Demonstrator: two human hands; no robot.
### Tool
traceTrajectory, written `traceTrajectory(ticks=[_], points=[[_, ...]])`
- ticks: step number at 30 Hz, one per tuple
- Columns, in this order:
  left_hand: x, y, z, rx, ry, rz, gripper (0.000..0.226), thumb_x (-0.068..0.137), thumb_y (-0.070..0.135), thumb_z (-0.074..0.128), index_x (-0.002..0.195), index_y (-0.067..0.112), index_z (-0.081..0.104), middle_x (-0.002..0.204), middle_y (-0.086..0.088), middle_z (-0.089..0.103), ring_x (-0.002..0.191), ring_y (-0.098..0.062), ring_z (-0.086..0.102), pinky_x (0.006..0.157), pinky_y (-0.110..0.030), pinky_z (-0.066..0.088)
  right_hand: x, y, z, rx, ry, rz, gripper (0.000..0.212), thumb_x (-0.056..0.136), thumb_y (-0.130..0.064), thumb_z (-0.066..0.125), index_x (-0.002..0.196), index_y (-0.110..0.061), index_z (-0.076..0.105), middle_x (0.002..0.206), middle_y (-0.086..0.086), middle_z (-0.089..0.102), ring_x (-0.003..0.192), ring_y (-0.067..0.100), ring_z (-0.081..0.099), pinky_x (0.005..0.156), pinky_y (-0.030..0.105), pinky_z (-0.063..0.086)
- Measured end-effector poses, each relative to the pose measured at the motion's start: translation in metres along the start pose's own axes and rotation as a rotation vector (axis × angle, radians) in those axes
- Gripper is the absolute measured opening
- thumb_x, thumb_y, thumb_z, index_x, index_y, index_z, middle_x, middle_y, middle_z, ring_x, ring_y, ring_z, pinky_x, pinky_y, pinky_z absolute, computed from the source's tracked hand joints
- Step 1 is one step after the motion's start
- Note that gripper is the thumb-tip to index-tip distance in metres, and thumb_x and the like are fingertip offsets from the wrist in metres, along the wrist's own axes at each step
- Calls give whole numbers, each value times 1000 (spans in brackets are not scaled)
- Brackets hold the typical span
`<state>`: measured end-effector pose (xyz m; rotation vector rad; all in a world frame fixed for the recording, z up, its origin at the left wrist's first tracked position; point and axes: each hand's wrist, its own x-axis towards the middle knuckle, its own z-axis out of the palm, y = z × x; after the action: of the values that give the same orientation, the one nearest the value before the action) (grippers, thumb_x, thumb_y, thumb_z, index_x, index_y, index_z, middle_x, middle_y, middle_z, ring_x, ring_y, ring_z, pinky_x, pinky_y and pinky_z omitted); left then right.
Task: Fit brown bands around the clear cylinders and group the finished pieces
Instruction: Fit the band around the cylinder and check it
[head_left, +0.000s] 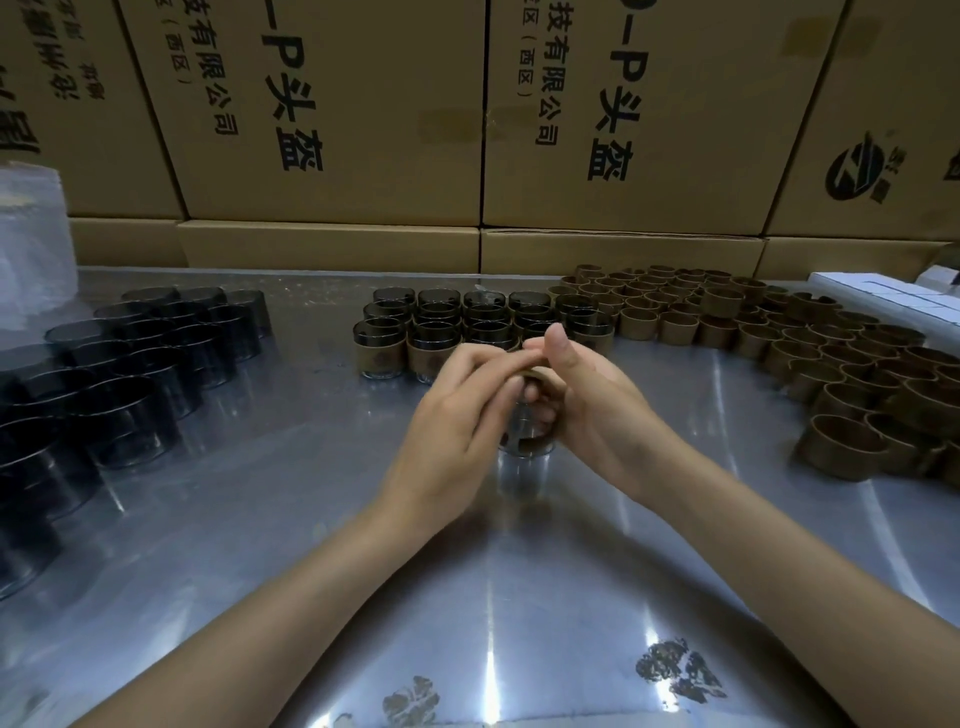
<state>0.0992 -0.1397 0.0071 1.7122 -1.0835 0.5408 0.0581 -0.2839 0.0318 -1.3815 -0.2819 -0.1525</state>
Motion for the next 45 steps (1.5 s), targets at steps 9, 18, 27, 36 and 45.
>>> traceTrajectory(ticks=[9, 18, 27, 36, 45], points=[[1, -8, 11, -47, 217, -171, 31, 100, 17, 40, 123, 14, 62, 105, 0, 57, 97, 2, 54, 84, -9, 39, 0, 15, 6, -855, 305, -364, 27, 88, -38, 49, 114, -37, 56, 94, -19, 58, 100, 2, 47, 87, 25, 43], [15, -27, 26, -165, -24, -415, 37, 101, 47, 29, 128, 37, 52, 144, 5, 45, 134, 0, 35, 109, -18, 27, 14, 33, -11, -809, 367, -301, 29, 104, -24, 33, 117, -37, 56, 110, -28, 55, 111, -3, 34, 89, 4, 25], [13, -36, 29, -250, -195, -447, 64, 92, 63, 21, 143, 29, 40, 143, 9, 46, 137, -6, 34, 117, -41, 26, 20, 39, -15, -604, 260, -80, 30, 104, -36, 26, 121, -32, 51, 123, -7, 55, 125, 13, 46, 107, 30, 36], [13, -37, 27, -294, -169, -479, 64, 88, 70, 18, 131, 36, 51, 136, 13, 52, 132, -6, 41, 114, -38, 30, 12, 38, -25, -754, 26, 94, 87, 76, -81, 28, 147, -36, 5, 106, -55, 28, 110, -20, 41, 98, 16, 31], [14, -32, 30, -292, -316, -651, 106, 63, 95, 9, 148, 34, 27, 149, 9, 39, 137, -11, 36, 116, -43, 25, 15, 36, -14, -458, 171, 48, 72, 75, -71, 33, 131, -29, 20, 120, -24, 28, 89, -36, 39, 68, -5, 39]])
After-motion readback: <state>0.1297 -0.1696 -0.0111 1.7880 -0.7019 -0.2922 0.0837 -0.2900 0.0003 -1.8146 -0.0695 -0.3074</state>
